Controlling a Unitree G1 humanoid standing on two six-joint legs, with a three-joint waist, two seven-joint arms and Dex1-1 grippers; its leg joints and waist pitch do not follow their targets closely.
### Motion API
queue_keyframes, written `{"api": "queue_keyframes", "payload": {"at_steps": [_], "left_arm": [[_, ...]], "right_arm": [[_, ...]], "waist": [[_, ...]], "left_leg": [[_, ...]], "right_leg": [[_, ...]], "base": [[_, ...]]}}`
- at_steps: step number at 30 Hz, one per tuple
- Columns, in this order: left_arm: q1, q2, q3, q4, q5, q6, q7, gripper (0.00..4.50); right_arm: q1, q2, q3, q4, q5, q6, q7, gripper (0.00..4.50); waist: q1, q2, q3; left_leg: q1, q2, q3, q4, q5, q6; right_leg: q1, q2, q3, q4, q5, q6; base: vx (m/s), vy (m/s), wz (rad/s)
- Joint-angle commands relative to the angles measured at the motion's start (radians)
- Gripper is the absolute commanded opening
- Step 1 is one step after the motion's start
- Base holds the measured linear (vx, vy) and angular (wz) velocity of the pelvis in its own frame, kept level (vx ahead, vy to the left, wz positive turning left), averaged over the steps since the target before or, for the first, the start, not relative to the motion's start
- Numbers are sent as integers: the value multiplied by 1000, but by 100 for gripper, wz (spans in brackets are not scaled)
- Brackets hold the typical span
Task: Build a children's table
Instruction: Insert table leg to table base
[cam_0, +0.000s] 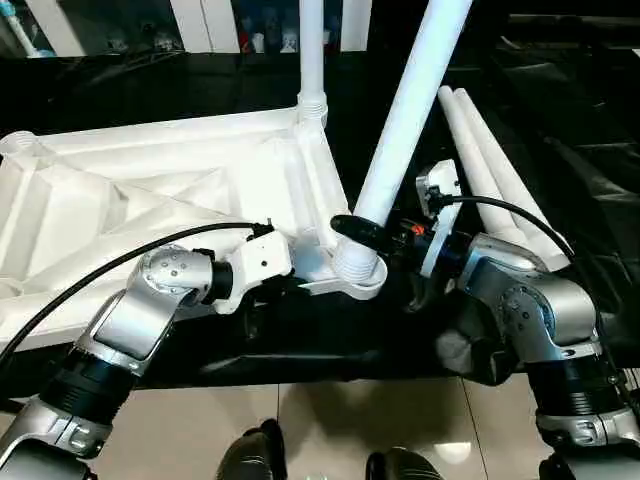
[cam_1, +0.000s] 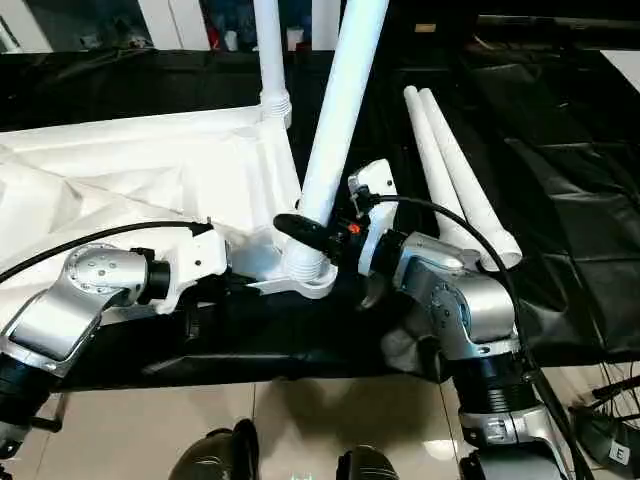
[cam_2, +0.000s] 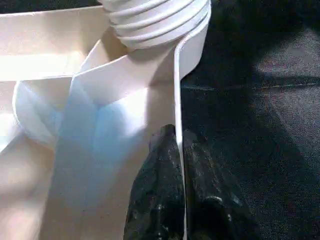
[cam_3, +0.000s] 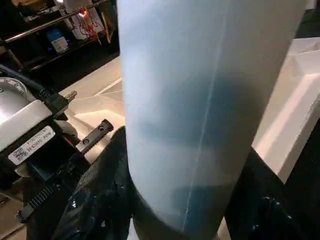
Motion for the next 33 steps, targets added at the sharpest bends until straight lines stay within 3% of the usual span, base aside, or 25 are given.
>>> {"api": "queue_keyframes", "payload": {"at_steps": [1,7,10,14,23,29,33], "left_arm": [[-1,-3,-10,23,20,1,25,0],[-1,0,-11,26,26,-1,23,0],[-2,1,-12,28,26,-3,24,0],[-4,2,-12,31,27,-5,23,0],[-13,-6,-4,49,33,-15,39,0],[-20,-8,-1,60,33,-17,44,0],[-25,-9,0,70,36,-22,50,0]], "right_arm": [[28,-14,38,56,-49,6,0,184],[26,-25,37,77,-60,-9,2,184],[27,-27,34,87,-64,-19,2,184],[28,-16,30,111,-72,-42,-7,184],[51,30,-9,196,-60,-105,-16,184],[104,47,-25,197,-61,-162,-19,184],[159,58,-34,170,-76,-246,-16,184]], "waist": [[0,-14,-68],[2,-19,-63],[0,-20,-69],[3,-19,-68],[6,-15,-59],[12,-14,-59],[16,-14,-59]], "left_leg": [[51,70,-33,-72,-206,54],[56,70,-30,-82,-270,6],[56,69,-27,-84,-219,28],[61,71,-22,-82,-222,47],[67,75,-23,-93,-313,1],[69,77,-24,-95,-328,-7],[68,77,-22,-97,-330,-5]], "right_leg": [[19,-92,48,-94,-45,-250],[17,-98,52,-107,-171,-221],[20,-93,46,-105,-88,-222],[13,-97,50,-107,-66,-237],[4,-102,55,-119,-186,-225],[2,-104,56,-122,-199,-216],[1,-105,58,-124,-195,-210]], "base": [[0,0,0],[0,0,0],[0,0,0],[0,0,0],[0,0,0],[0,0,0],[0,0,0]]}}
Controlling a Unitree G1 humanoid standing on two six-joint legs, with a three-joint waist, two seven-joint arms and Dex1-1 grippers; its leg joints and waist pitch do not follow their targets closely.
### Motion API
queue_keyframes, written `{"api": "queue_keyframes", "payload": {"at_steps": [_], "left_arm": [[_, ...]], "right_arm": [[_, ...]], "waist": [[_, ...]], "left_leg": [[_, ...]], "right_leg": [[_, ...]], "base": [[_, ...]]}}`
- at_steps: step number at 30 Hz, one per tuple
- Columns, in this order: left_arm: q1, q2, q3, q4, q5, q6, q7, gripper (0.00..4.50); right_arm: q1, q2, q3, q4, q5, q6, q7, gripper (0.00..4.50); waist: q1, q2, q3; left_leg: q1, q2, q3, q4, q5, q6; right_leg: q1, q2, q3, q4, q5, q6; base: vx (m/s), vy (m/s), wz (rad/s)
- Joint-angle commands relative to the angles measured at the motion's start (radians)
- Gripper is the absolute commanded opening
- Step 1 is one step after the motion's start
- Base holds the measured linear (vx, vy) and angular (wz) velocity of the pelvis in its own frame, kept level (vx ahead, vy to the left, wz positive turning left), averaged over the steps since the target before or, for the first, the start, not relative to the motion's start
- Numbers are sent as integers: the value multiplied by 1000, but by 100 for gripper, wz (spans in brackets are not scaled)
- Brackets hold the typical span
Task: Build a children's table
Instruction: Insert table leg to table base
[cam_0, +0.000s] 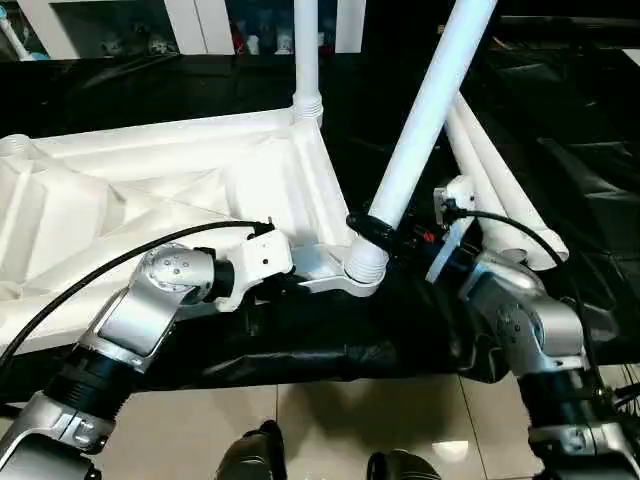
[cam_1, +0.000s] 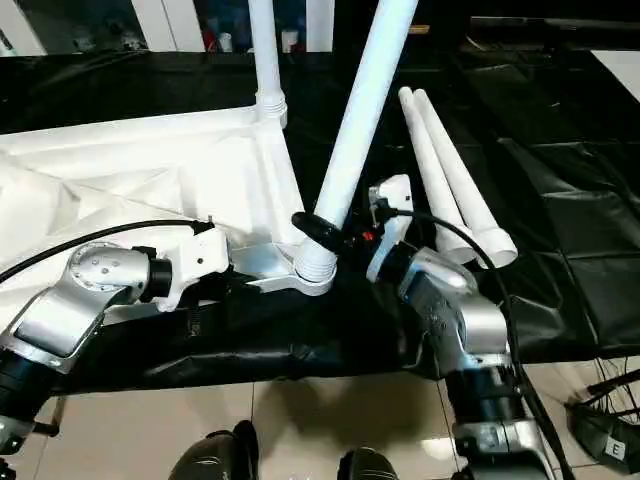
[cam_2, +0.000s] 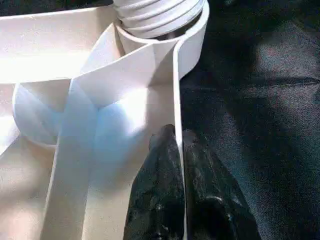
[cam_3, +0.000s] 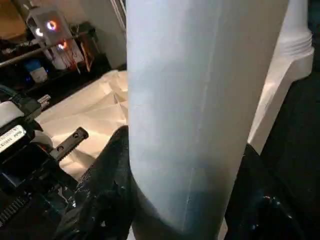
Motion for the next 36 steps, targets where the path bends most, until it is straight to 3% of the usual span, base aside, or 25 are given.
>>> {"api": "queue_keyframes", "payload": {"at_steps": [1,9,15,18,23,25,29,36], "left_arm": [[-9,0,8,38,20,-1,46,0],[-16,-6,10,52,26,-6,50,0],[-19,-5,8,55,26,-9,49,0],[-20,2,4,59,30,-17,41,0],[-17,6,1,57,35,-20,35,0],[-15,8,-1,55,37,-21,34,0],[-12,9,-4,49,38,-18,34,0],[-12,13,-6,53,40,-21,33,0]], "right_arm": [[75,-8,20,50,-69,-12,-19,184],[135,6,25,23,-91,-117,-20,184],[164,8,44,26,-104,-144,-31,184],[158,-22,107,22,-156,-114,-17,184],[133,-54,161,12,-194,-77,14,184],[112,-67,182,7,-198,-53,35,184],[89,-86,212,1,-199,-25,66,184],[73,-114,259,15,-222,-11,95,184]], "waist": [[2,-5,-58],[6,-5,-54],[5,-4,-56],[6,-5,-54],[7,-10,-52],[4,-13,-52],[5,-12,-52],[5,-17,-57]], "left_leg": [[50,78,-44,-77,-333,-4],[54,80,-48,-84,-382,-22],[54,79,-44,-89,-353,-10],[55,78,-43,-88,-351,-7],[57,78,-44,-88,-360,-10],[53,77,-44,-90,-342,-5],[58,79,-42,-89,-351,-9],[61,80,-42,-90,-359,-15]], "right_leg": [[2,-89,58,-109,-217,-204],[-6,-92,60,-118,-304,-181],[-1,-87,57,-117,-217,-191],[-1,-87,58,-119,-221,-190],[0,-92,61,-125,-282,-177],[3,-88,58,-122,-267,-174],[-2,-89,61,-125,-279,-175],[-1,-86,61,-121,-219,-188]], "base": [[0,0,0],[0,0,0],[0,0,0],[0,0,0],[0,0,0],[0,0,0],[0,0,0],[0,0,0]]}}
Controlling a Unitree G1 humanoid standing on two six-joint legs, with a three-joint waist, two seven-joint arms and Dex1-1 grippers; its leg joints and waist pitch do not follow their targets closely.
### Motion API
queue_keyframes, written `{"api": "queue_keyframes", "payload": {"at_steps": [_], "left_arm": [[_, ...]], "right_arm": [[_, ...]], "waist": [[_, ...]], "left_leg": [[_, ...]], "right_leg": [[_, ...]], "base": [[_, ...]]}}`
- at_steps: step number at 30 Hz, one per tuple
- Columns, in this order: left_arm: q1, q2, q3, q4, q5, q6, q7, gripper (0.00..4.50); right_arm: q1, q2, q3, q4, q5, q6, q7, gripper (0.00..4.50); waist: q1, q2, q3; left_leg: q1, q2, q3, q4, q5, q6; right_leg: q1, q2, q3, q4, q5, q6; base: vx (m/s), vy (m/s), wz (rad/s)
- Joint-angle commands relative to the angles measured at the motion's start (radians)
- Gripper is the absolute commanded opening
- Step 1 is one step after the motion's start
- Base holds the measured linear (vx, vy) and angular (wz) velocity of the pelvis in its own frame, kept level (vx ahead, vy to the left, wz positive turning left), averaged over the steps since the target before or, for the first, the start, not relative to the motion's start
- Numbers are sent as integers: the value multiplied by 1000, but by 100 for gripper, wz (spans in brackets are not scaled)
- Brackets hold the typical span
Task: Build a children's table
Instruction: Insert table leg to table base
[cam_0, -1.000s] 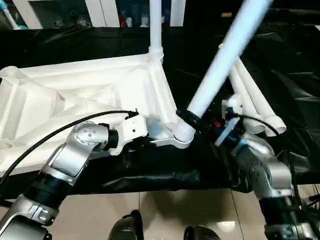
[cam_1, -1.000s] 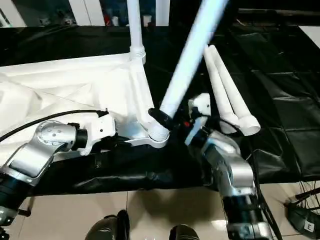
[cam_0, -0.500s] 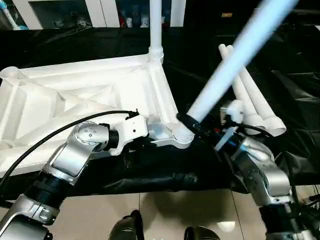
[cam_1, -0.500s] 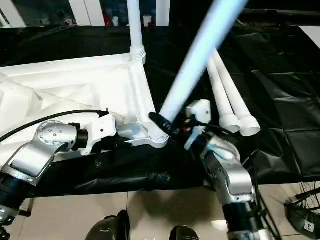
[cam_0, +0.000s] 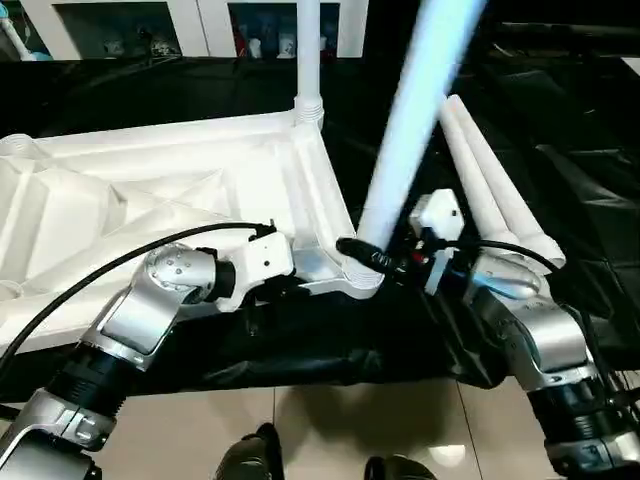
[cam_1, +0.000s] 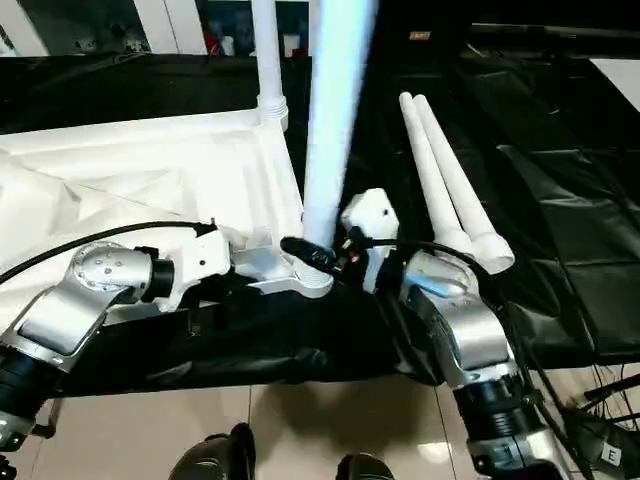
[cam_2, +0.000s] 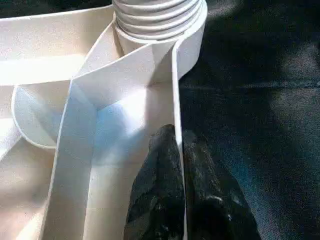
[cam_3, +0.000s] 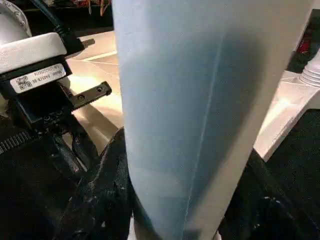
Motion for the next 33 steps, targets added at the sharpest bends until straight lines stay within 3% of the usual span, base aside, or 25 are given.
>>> {"api": "queue_keyframes", "payload": {"at_steps": [1,6,11,17,19,22,23,27,29,30,31,32,33], "left_arm": [[-3,7,9,25,36,-3,38,0],[-2,9,12,26,33,-2,41,0],[-1,13,11,33,31,-6,39,0],[-5,17,11,56,29,-10,32,0],[-13,6,17,89,38,8,66,0],[-23,-25,22,117,52,48,125,0],[-33,-50,26,133,59,72,165,0],[-79,-160,50,203,70,163,314,0],[-115,-235,70,258,68,219,408,0],[-140,-277,76,296,67,236,453,0],[-164,-314,83,333,62,242,490,0],[-170,-323,84,342,60,242,498,0],[-206,-379,95,401,53,242,551,0]], "right_arm": [[67,-7,104,93,-39,97,40,184],[104,-6,79,143,-43,76,32,184],[114,-9,75,186,-67,43,19,184],[81,14,49,215,-86,28,-52,184],[58,45,20,255,-115,18,-161,184],[41,91,-15,287,-126,25,-276,184],[36,112,-19,294,-130,28,-311,184],[1,186,-33,355,-150,38,-445,184],[-37,229,-48,416,-156,41,-525,184],[-67,252,-61,457,-147,44,-558,184],[-96,273,-75,497,-138,48,-591,184],[-103,277,-79,507,-136,49,-599,184],[-151,306,-104,572,-122,46,-649,184]], "waist": [[-3,-1,-47],[-2,-1,-43],[-2,0,-44],[-4,1,-42],[-5,0,-38],[-12,1,-31],[-13,-1,-30],[-19,6,-25],[-24,7,-20],[-28,9,-19],[-29,9,-18],[-29,12,-15],[-12,24,-22]], "left_leg": [[47,80,-46,-70,-359,-13],[49,82,-47,-72,-385,-20],[50,83,-48,-74,-405,-30],[51,82,-53,-79,-450,-51],[49,80,-57,-82,-484,-65],[55,79,-77,-88,-601,-117],[56,78,-80,-90,-622,-122],[71,75,-94,-103,-765,-162],[82,70,-97,-108,-854,-183],[85,67,-97,-119,-915,-192],[82,64,-96,-126,-939,-193],[64,60,-80,-162,-980,-188],[7,63,-37,-241,-1011,-191]], "right_leg": [[-3,-85,60,-103,-218,-189],[-6,-88,62,-108,-265,-183],[-7,-87,61,-108,-253,-182],[-11,-88,61,-112,-307,-172],[-14,-92,62,-116,-376,-160],[-23,-100,58,-128,-579,-109],[-24,-100,57,-132,-598,-99],[-35,-89,49,-138,-597,-82],[-43,-78,38,-141,-596,-80],[-39,-67,25,-138,-578,-75],[-34,-59,17,-134,-567,-71],[-19,-36,-3,-114,-534,-70],[39,0,-21,5,-381,-93]], "base": [[0,0,0],[0,0,0],[0,0,0],[0,0,0],[0,0,0],[-31,12,-13],[-52,36,-21],[-56,56,-17],[-74,77,-16],[-91,89,-13],[-91,89,-13],[-104,82,-6],[-167,51,13]]}}
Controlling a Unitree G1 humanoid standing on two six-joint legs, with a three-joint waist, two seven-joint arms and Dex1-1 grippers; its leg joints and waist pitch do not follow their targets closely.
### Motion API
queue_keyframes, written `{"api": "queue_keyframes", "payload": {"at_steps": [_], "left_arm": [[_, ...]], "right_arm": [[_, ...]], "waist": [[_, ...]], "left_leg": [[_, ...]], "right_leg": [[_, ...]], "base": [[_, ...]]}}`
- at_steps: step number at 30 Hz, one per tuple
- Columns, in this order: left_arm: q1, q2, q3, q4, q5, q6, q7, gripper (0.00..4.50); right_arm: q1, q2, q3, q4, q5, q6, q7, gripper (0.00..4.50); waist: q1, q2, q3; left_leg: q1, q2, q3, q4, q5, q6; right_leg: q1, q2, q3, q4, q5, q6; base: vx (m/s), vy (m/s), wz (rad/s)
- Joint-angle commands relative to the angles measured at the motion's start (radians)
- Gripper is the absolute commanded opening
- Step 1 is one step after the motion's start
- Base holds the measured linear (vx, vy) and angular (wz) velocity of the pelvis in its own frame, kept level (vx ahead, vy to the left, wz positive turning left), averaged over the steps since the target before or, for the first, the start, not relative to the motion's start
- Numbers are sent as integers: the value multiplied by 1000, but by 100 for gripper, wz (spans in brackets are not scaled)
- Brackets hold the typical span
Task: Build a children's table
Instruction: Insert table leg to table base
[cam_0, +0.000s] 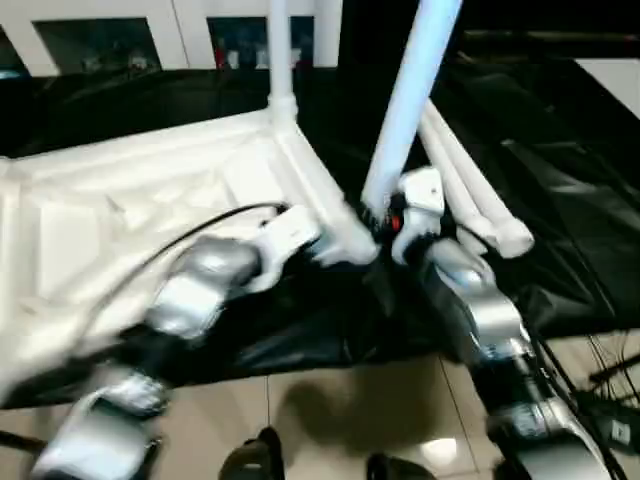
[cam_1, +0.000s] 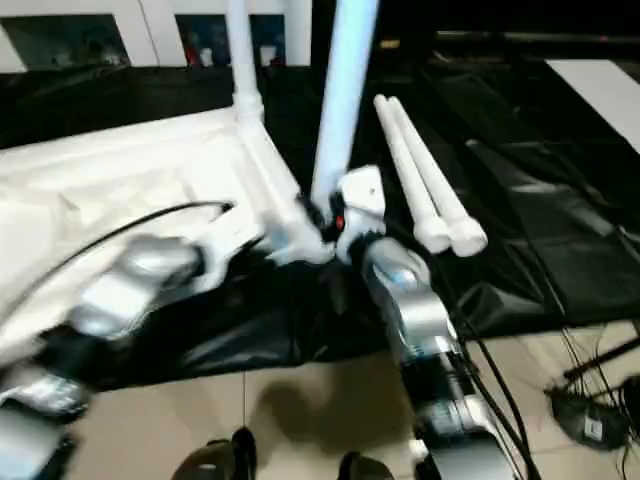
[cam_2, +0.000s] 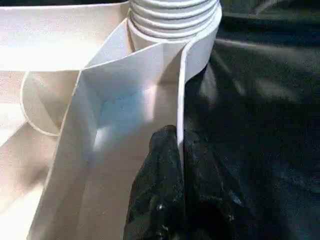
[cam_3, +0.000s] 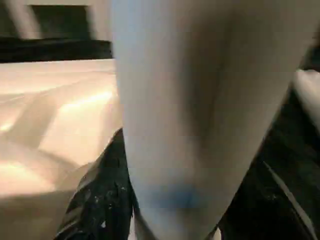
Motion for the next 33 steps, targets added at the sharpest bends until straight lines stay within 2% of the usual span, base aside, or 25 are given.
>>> {"api": "queue_keyframes", "payload": {"at_steps": [1,2,3,4,5,6,7,8,9,10,11,12,13,14,15,16,18,20,22,28,30,33], "left_arm": [[0,-43,49,81,-9,13,152,0],[-26,-83,55,124,-10,7,188,0],[-35,-94,55,137,-9,4,197,0],[-39,-97,50,142,-1,-1,202,0],[-41,-96,47,142,5,-2,205,0],[-41,-93,45,139,9,-2,203,0],[-43,-88,45,141,17,-2,201,0],[-43,-88,45,141,17,-2,201,0],[-47,-73,42,145,30,-7,187,0],[-49,-67,39,148,35,-9,186,0],[-52,-61,36,152,40,-12,186,0],[-54,-59,37,155,39,-11,185,0],[-55,-60,38,158,38,-12,186,0],[-67,-64,45,185,37,-23,197,0],[-72,-66,47,196,36,-29,200,0],[-75,-67,49,204,36,-33,202,0],[-78,-68,50,209,36,-39,204,0],[-82,-69,48,214,35,-44,206,0],[-82,-69,46,215,35,-46,204,0],[-77,-54,28,206,34,-77,171,0],[-76,-50,25,204,32,-85,158,0],[-74,-39,17,195,32,-87,128,0]], "right_arm": [[63,32,20,183,8,109,-32,184],[22,50,1,237,14,99,-71,184],[5,54,-3,256,15,96,-82,184],[-8,58,-9,271,14,94,-90,184],[-19,61,-15,282,13,91,-98,184],[-24,63,-19,286,13,90,-100,184],[-32,69,-34,297,17,91,-106,184],[-32,69,-34,297,17,91,-106,184],[-44,76,-50,313,18,90,-109,184],[-51,77,-53,325,16,89,-108,184],[-58,77,-56,338,12,88,-106,184],[-61,76,-57,345,11,86,-105,184],[-63,76,-58,348,10,84,-106,184],[-75,77,-64,373,6,74,-105,184],[-80,77,-66,384,5,71,-104,184],[-87,77,-67,397,4,65,-104,184],[-93,75,-68,407,5,63,-102,184],[-103,73,-72,422,1,60,-95,184],[-108,71,-73,428,-1,62,-89,184],[-140,61,-61,472,-18,85,-37,184],[-146,59,-57,480,-21,90,-30,184],[-160,52,-42,500,-35,108,3,184]], "waist": [[78,19,-45],[48,-31,-57],[15,-37,-37],[4,-37,-4],[8,-29,13],[-6,-21,-9],[-22,-12,-15],[-32,-4,-5],[-46,0,-10],[-46,0,-10],[-49,-5,-3],[-47,-6,-4],[-46,-9,-5],[-42,-19,-8],[-36,-23,-12],[-33,-23,-11],[-29,-27,-9],[-26,-30,-15],[-26,-28,-16],[-26,-24,-24],[-27,-26,-24],[-28,-26,-25]], "left_leg": [[-74,66,80,-253,-873,-226],[-15,54,97,-197,-618,-208],[141,26,-102,187,-145,-71],[-45,-12,-178,178,-67,-10],[-19,17,-182,145,-115,-47],[51,48,-147,33,-258,-104],[102,77,-138,-15,-475,-84],[106,80,-134,-28,-591,-85],[99,71,-120,-36,-665,-77],[99,71,-120,-36,-665,-77],[82,70,-122,-49,-676,-71],[81,69,-122,-49,-666,-68],[80,67,-120,-48,-649,-65],[74,65,-113,-45,-577,-47],[71,63,-105,-40,-493,-25],[77,64,-96,-38,-466,-15],[80,64,-90,-39,-468,-12],[74,67,-89,-41,-429,-5],[64,70,-88,-43,-394,-6],[66,75,-76,-44,-402,-19],[67,74,-74,-44,-436,-24],[64,74,-75,-44,-436,-24]], "right_leg": [[91,42,-26,147,-247,-90],[44,3,22,83,-388,-81],[-144,-219,110,-202,-841,-102],[76,-180,110,-129,-727,-159],[60,-171,83,-120,-639,-145],[18,-47,27,-70,-333,-147],[-9,-9,40,-59,-155,-152],[-14,-11,37,-61,-171,-146],[1,-25,39,-77,-187,-132],[1,-25,39,-77,-187,-132],[14,-37,37,-90,-226,-101],[16,-42,39,-94,-241,-92],[15,-47,43,-98,-255,-85],[16,-55,53,-102,-265,-77],[16,-59,61,-104,-266,-82],[5,-59,64,-110,-295,-96],[2,-61,64,-119,-365,-97],[6,-63,65,-118,-364,-95],[10,-61,61,-112,-319,-105],[7,-57,58,-105,-251,-134],[3,-56,58,-107,-268,-131],[2,-59,60,-109,-287,-124]], "base": [[-167,51,13],[-10,-65,33],[277,-105,-13],[277,-105,-13],[169,42,-36],[-97,51,21],[-97,51,21],[-173,-9,37],[-108,25,11],[-108,25,11],[0,0,0],[0,0,0],[0,0,0],[0,0,0],[0,0,0],[0,0,0],[0,0,0],[0,0,0],[0,0,0],[0,0,0],[0,0,0],[0,0,0]]}}
